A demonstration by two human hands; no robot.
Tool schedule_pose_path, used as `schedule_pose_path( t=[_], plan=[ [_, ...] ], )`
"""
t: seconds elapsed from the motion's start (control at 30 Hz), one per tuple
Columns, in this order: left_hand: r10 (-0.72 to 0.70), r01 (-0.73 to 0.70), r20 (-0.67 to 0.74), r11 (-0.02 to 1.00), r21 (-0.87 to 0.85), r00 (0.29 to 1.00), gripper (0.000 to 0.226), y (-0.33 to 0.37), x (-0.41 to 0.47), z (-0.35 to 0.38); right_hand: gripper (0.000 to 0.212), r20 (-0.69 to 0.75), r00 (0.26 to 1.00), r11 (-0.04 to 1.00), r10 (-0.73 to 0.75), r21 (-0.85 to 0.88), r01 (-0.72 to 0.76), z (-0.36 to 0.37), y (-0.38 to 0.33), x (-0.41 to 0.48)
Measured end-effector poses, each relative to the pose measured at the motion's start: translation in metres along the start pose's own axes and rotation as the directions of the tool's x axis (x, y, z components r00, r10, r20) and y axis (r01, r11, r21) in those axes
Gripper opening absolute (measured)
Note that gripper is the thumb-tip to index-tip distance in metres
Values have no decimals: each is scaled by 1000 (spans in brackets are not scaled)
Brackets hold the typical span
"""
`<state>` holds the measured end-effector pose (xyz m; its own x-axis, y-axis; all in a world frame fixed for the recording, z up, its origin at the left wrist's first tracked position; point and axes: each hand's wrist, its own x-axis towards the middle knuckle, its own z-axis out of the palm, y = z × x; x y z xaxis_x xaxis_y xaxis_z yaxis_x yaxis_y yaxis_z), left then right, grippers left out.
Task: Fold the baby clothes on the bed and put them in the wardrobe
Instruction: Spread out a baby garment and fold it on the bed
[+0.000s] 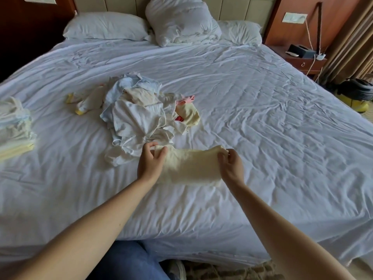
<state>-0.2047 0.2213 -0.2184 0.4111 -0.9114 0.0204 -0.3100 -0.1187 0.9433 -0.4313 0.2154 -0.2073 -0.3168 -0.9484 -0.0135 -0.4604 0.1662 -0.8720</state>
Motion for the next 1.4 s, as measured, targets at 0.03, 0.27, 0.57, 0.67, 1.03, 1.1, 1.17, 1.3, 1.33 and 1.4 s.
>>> schedule_pose_path(
  t=[0.03, 0.27, 0.57, 0.67, 1.03, 1.1, 1.17, 1.3, 1.33, 1.4],
  plan=[
    [20, -20, -3, 999, 35, 1000, 33, -2, 4, 5, 16, -36, 999, 999, 11, -30, -12, 7, 1, 4],
    [306, -266, -20, 856, 444, 952, 23, -20, 34, 26, 16, -168, 975, 917, -145, -392, 69, 38, 22, 37],
    [531, -431, 52, 622, 653, 846, 27, -53, 48, 33, 30, -92, 946, 822, -311, -525, 219, 51, 42, 53],
    [633, -580, 125, 590, 561, 764, 31, -36, 42, 33, 34, -87, 916, 830, -390, -465, 309, 47, 33, 49],
    [301, -568, 482, 469, 677, 823, 68, -73, 13, 35, 76, 425, 841, 625, -334, -568, 536, 49, 67, 17],
    [242, -551, 505, 513, 659, 829, 74, -69, 16, 36, 77, 443, 837, 633, -320, -557, 537, 48, 63, 19],
    [229, -538, 510, 574, 617, 829, 77, -66, 17, 33, 79, 467, 839, 664, -280, -537, 521, 45, 59, 20],
    [194, -376, 347, 706, 600, 917, 74, -68, 2, 19, 67, 351, 925, 786, -149, -526, 326, 35, 56, 10],
    [144, -318, 313, 713, 625, 939, 75, -66, -3, 17, 65, 309, 947, 806, -93, -535, 253, 32, 54, 7],
    [31, -222, 277, 684, 695, 960, 67, -60, -7, 15, 64, 275, 962, 828, -2, -538, 156, 30, 48, 2]
  ],
)
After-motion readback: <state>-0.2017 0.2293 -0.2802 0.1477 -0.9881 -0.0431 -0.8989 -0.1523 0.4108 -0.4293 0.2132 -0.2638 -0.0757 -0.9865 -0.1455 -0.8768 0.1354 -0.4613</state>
